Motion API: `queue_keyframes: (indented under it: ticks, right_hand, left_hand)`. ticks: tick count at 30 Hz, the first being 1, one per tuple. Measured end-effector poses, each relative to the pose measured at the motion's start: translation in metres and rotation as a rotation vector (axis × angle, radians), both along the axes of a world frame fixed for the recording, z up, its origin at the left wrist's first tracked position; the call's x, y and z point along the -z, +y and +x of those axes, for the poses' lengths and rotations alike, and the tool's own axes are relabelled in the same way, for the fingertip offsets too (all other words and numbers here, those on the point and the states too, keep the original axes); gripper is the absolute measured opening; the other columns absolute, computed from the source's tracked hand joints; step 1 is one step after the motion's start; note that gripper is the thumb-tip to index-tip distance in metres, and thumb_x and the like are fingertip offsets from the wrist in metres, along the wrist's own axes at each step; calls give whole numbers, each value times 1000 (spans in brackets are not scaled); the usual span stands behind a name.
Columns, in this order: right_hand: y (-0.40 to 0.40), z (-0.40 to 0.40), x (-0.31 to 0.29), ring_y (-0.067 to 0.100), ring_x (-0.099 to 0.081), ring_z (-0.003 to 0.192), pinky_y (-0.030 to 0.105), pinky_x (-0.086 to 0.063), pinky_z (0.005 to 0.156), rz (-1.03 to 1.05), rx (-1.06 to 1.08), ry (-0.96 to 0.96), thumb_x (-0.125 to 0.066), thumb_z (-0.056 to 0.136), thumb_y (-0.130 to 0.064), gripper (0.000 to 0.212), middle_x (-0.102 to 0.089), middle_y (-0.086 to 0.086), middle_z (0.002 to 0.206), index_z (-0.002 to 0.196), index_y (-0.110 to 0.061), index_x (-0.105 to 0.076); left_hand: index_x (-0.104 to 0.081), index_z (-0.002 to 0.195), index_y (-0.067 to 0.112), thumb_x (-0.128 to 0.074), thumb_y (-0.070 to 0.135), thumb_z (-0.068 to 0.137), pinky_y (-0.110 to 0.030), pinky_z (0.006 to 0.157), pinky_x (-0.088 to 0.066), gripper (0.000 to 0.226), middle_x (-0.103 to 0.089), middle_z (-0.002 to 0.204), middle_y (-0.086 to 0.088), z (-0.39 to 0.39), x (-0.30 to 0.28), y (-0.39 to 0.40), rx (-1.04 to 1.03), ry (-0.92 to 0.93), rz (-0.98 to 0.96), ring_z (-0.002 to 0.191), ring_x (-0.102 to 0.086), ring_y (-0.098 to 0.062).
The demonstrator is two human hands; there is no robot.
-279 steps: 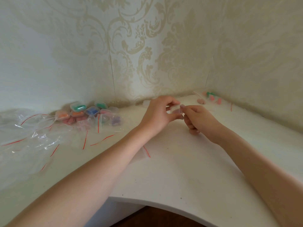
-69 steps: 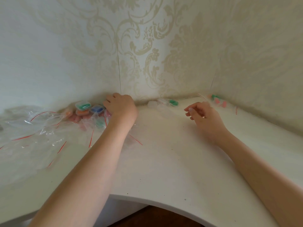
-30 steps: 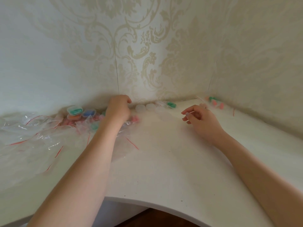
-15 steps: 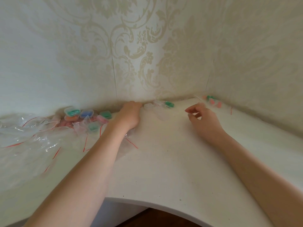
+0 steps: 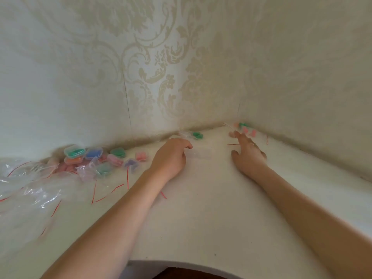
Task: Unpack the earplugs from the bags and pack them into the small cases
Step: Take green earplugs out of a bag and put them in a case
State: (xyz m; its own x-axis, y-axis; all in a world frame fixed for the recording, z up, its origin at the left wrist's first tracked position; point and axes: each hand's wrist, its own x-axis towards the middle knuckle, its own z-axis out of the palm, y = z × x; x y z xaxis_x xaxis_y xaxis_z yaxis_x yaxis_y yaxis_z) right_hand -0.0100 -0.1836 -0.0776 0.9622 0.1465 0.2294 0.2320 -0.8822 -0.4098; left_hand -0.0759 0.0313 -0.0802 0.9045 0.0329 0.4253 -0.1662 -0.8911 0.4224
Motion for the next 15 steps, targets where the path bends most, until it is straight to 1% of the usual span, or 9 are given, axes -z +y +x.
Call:
queue_keyframes:
  ticks: [3,5,7,9,11,12,13,14,15]
  right_hand:
    - [26,10,-8,19,-21,144,43,-24,113,-2,-167,-104,-39,94,-6,67,-15,-6,159,150,-34,-17]
    - [49,25,-20,20,-23,143,43,-25,113,-48,-266,-97,-43,95,-6,68,-15,-7,159,149,-37,-18]
    - [69,41,-24,20,-31,140,40,-29,111,-118,-329,8,-49,95,-13,62,-26,-5,156,148,-36,-25]
    - [81,54,-16,23,-46,127,39,-38,105,-84,-348,92,-53,93,-22,45,-49,0,141,137,-29,-47]
    - [87,59,-8,26,-58,107,33,-46,88,56,-278,25,-52,92,-23,24,-65,5,115,112,-20,-64]
    - [87,61,-8,28,-59,98,28,-45,78,160,-213,-13,-51,93,-21,20,-67,8,104,102,-15,-67]
    - [85,61,-12,27,-59,91,24,-42,72,276,-140,-42,-50,94,-19,20,-67,9,98,97,-11,-68]
    - [82,61,-16,25,-59,88,20,-42,71,404,-71,-48,-50,95,-18,21,-67,8,96,96,-9,-69]
    - [78,58,-23,22,-60,86,20,-44,73,555,-36,-32,-51,95,-18,20,-68,7,97,98,-9,-69]
  left_hand:
    - [-63,117,14,-43,-4,87,-28,97,-35,40,-56,127,-4,4,-1,-2,-17,-35,25,120,-47,-21]
    - [-64,116,12,-45,-4,85,-27,97,-33,39,-57,128,-4,5,0,0,-34,-84,35,123,-47,-20]
    - [-64,116,11,-46,-4,84,-26,95,-34,39,-58,127,-5,6,1,2,-46,-126,28,121,-48,-22]
    - [-64,115,10,-48,-6,82,-28,90,-36,40,-60,123,-7,6,0,4,-79,-165,-12,116,-50,-26]
    - [-65,113,9,-51,-7,80,-31,86,-38,39,-62,116,-11,5,-2,4,-98,-236,-40,109,-53,-30]
    - [-65,113,8,-53,-6,79,-33,85,-40,39,-63,111,-13,6,-3,3,-82,-290,-29,105,-55,-32]
    - [-63,115,8,-55,-4,80,-35,85,-42,37,-64,107,-13,6,-4,0,-62,-345,-29,102,-56,-32]
    - [-61,117,8,-58,0,82,-34,86,-43,36,-63,107,-11,5,-4,-3,-47,-387,-73,101,-56,-29]
    - [-58,121,9,-61,5,84,-30,87,-44,37,-60,110,-7,5,-6,-7,-35,-392,-170,101,-56,-24]
